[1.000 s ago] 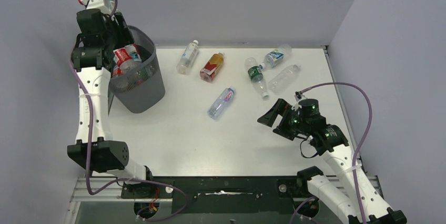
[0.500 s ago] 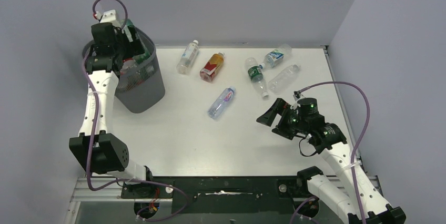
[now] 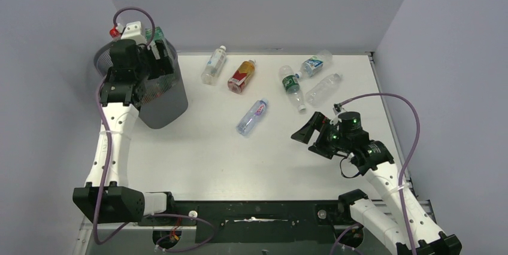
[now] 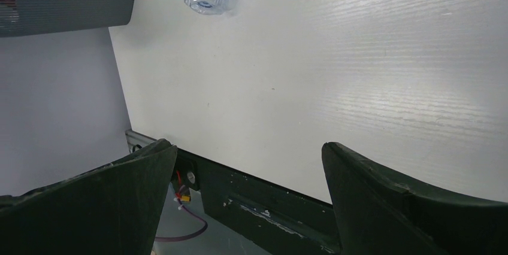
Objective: Put the plastic bottles in the bin
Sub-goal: Adjust the trash bin at the center of the board.
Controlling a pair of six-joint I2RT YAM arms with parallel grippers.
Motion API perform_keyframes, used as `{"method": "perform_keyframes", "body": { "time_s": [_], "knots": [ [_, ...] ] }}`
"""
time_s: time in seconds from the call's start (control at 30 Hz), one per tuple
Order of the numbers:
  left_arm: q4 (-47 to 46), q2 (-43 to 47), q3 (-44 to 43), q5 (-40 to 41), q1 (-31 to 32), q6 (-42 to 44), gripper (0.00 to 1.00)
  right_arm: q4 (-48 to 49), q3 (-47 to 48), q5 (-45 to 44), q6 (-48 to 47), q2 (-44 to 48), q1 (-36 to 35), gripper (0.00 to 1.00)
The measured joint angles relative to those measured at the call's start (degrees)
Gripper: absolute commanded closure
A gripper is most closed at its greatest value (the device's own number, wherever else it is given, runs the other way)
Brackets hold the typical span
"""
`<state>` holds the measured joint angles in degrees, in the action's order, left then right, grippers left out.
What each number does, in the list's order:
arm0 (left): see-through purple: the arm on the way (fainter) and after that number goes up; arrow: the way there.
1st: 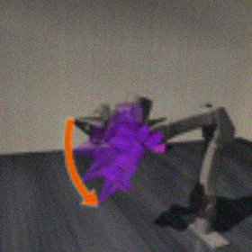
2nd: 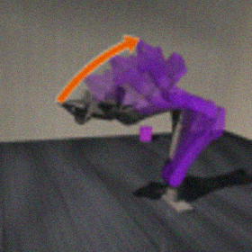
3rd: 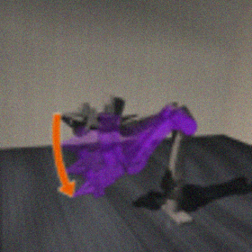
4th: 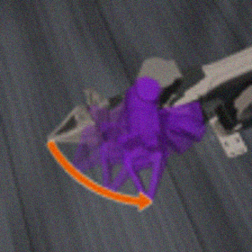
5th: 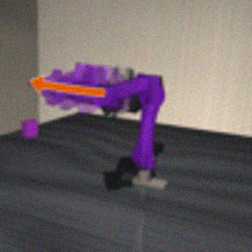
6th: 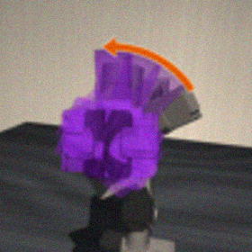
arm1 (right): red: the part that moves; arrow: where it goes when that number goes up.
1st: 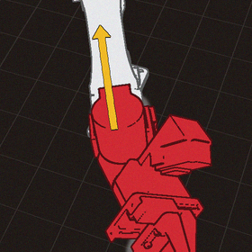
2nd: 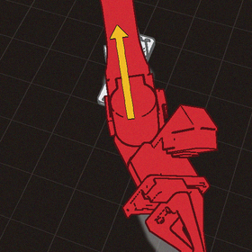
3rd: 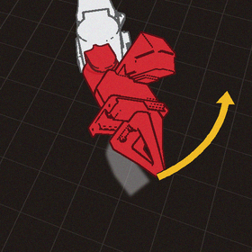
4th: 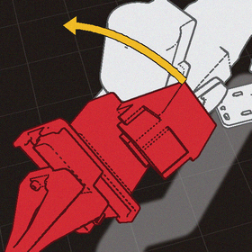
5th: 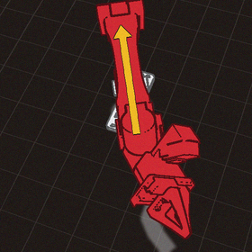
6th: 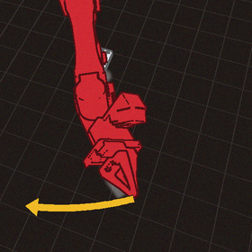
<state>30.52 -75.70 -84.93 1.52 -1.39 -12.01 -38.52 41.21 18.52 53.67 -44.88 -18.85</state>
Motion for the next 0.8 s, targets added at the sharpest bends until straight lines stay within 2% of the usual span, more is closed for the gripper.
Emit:
{"method": "perform_keyframes", "body": {
  "time_s": [0.23, 0.47, 0.7, 0.8],
  "knots": [
    [-2.14, 2.23, 9.40, 1.66, 0.68, 0.61, 0.17, 0.70, -1.51, 0.17, 0.83, 0.35, -0.04, 0.02],
    [-5.05, 2.51, 12.98, 2.93, 1.49, 0.92, 0.45, 0.74, -2.16, 0.17, 1.05, 1.14, -0.37, 0.02],
    [-4.79, 2.38, 13.03, 4.26, 4.55, 1.11, 0.57, 1.33, -2.91, 0.20, 1.31, 1.07, -0.39, 0.02],
    [-4.63, 2.01, 12.79, 5.14, 4.61, 1.18, 0.58, 1.81, -2.91, 0.20, 1.44, 0.94, -0.39, 0.02]
  ]
}}
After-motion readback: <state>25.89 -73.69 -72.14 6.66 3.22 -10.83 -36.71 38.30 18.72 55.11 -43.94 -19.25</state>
